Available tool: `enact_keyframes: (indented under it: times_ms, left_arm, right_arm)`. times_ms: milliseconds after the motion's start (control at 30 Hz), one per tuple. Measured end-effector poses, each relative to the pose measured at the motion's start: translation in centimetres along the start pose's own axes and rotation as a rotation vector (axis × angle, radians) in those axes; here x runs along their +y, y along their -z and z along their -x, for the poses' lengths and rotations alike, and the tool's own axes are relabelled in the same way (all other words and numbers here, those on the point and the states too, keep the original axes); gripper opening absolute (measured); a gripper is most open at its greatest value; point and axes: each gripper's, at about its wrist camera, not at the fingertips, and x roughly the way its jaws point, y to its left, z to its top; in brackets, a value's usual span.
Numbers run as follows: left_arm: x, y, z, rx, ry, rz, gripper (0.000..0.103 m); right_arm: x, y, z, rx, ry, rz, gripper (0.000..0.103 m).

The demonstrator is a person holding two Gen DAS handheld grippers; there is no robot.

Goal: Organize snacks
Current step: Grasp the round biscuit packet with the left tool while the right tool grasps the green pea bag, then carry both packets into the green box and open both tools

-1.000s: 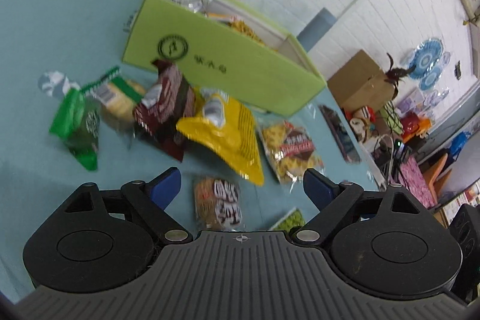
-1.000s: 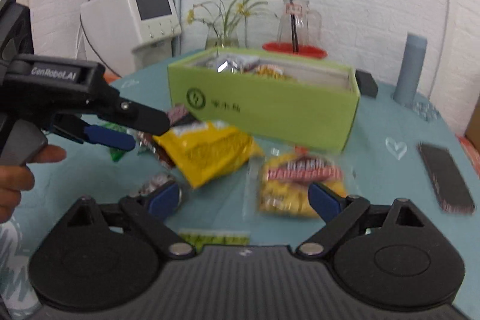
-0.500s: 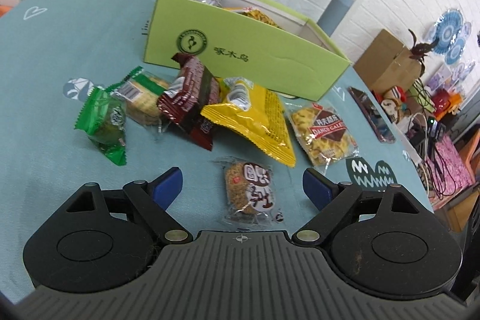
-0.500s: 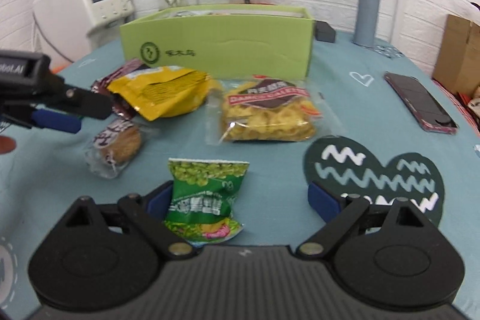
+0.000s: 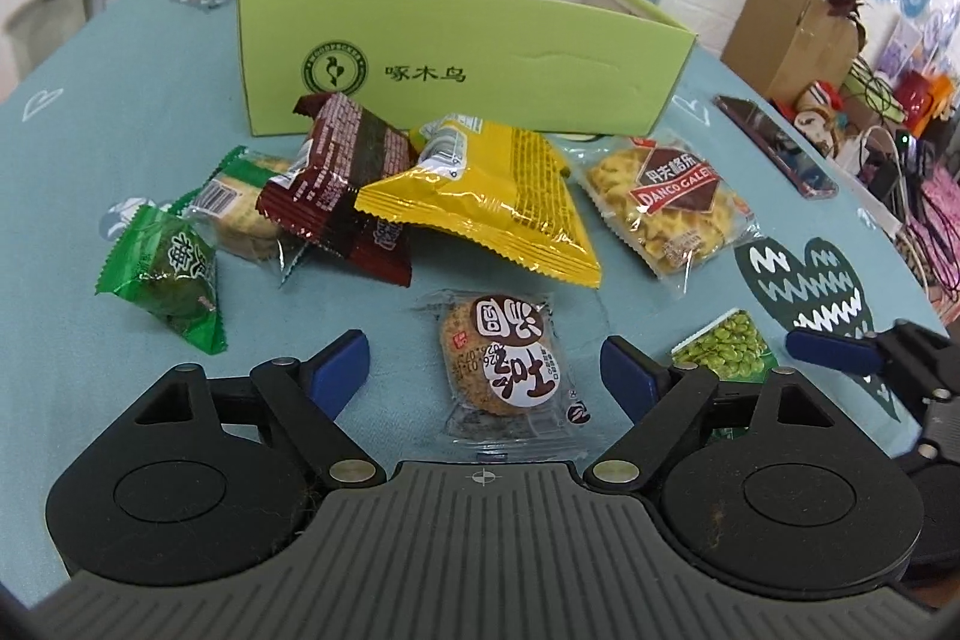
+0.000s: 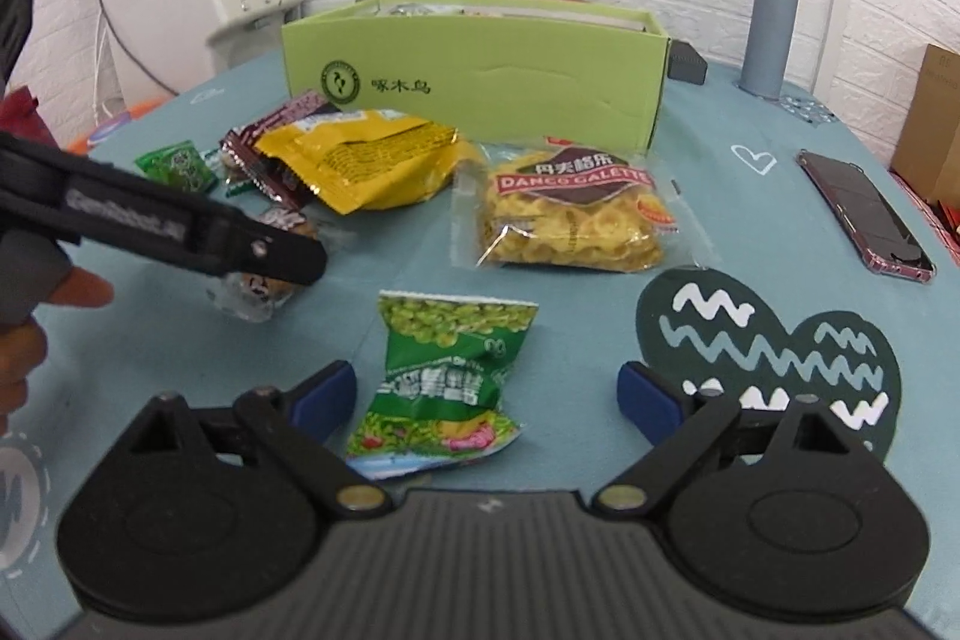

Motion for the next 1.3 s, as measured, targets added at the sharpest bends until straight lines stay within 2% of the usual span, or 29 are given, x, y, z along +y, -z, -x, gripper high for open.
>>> enact_keyframes:
  times_ms: [100,200,300,367,433,467,500,567,700,800,900,967,1067,1167,1300]
  left_arm:
    - [0.2,0.0,0.1,0.001,0.024,0.014,0.071]
    - [0.0,0.0,0.0,0.003,0.016,0.002,0.069]
    - [-0.3,0.1,0.2,0.001,0.015,-0.014,0.066]
    - [-0.5,0.1,-0.1,-0.002,0.009,-0.029,0.064]
    - [-1.0,0.3,-0.2,-0.016,-0.032,-0.071,0.042]
    - [-1.3,0.4,-0.1,-0.019,-0.053,-0.103,0.019]
    - [-1.5,0.5,0.0,-0.016,-0.060,-0.118,0.017]
    - [-1.2,0.6,0.3,0.000,-0.019,-0.112,0.015]
    - [-0.1,0.6,1.5,0.051,0.111,-0.034,0.014]
    - [0.2,-0.3,3.1,0.042,0.189,-0.001,0.014]
    - [0.4,-2.5,4.7,-0.007,0.233,0.000,0.014]
    - [0.8,-5.1,5.3,-0.041,0.254,0.005,0.014]
    - [1.2,-9.7,5.2,-0.109,0.231,-0.006,0.015]
    - [1.8,-14.4,3.3,-0.140,0.202,0.006,0.015]
    - [2.3,-19.3,-0.7,-0.140,0.170,0.037,0.015]
  right_arm:
    - [1.4,0.1,1.2,-0.050,0.003,0.052,0.092]
    - [1.3,-0.2,0.9,-0.042,-0.025,0.030,0.079]
    - [0.8,-0.1,0.2,-0.026,-0.019,0.006,0.075]
    - [0.8,0.1,-0.2,-0.012,-0.030,0.001,0.064]
    - [0.8,0.4,-0.2,-0.035,-0.034,-0.002,0.053]
    - [0.8,0.5,0.0,-0.041,-0.038,-0.008,0.046]
    - [0.7,0.6,0.2,-0.045,-0.043,-0.018,0.042]
    - [0.5,0.7,0.6,-0.052,-0.067,-0.037,0.038]
    - [-0.4,0.4,1.8,-0.087,-0.100,-0.088,0.038]
    - [-0.9,-0.9,2.9,-0.136,-0.137,-0.111,0.038]
    - [-1.5,-3.3,3.4,-0.196,-0.127,-0.080,0.038]
    - [-2.2,-5.5,3.3,-0.241,-0.101,-0.048,0.038]
    - [-3.5,-9.2,2.2,-0.298,-0.072,-0.023,0.038]
    - [-5.0,-13.1,0.0,-0.340,-0.042,-0.033,0.038]
    - [-7.5,-16.9,-4.9,-0.333,-0.030,-0.105,0.039]
